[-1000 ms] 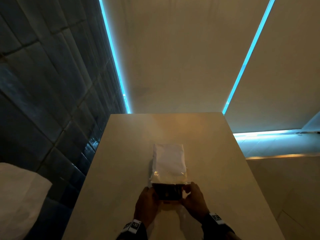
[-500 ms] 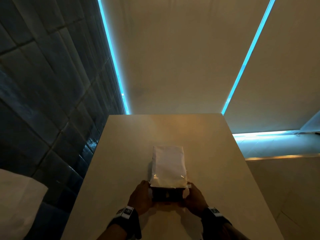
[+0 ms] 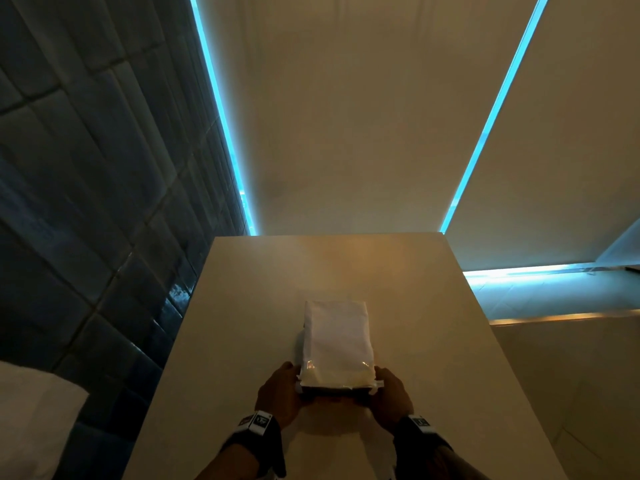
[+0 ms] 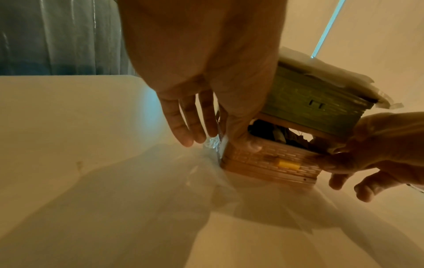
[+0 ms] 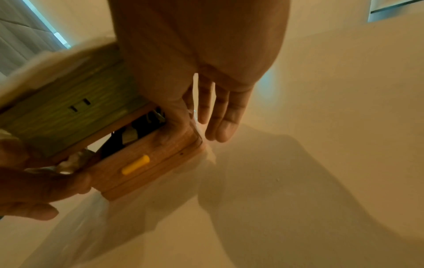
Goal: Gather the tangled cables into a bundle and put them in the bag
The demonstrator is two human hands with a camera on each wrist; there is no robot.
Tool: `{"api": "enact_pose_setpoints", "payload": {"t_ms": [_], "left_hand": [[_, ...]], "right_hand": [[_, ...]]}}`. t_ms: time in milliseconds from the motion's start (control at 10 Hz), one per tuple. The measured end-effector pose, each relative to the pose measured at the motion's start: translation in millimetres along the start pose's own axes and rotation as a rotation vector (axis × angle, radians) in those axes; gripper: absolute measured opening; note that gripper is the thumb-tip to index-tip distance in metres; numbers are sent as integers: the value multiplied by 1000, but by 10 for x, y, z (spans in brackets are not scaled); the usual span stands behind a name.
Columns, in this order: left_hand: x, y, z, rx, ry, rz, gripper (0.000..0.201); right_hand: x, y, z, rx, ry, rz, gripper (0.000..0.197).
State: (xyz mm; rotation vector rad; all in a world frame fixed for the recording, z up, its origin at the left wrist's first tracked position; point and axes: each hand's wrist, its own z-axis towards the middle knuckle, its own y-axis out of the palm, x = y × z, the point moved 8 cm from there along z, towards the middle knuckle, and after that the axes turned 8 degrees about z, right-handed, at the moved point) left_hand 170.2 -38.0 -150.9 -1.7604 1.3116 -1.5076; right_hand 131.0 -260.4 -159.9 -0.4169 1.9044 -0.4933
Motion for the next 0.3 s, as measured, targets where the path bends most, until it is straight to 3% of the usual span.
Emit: {"api": "enact_pose_setpoints", "payload": {"t_ms": [300], "left_hand": [[-91, 110, -90, -57, -49, -40, 41]], "right_hand": [[14, 4, -40, -83, 18, -146, 43]]}}
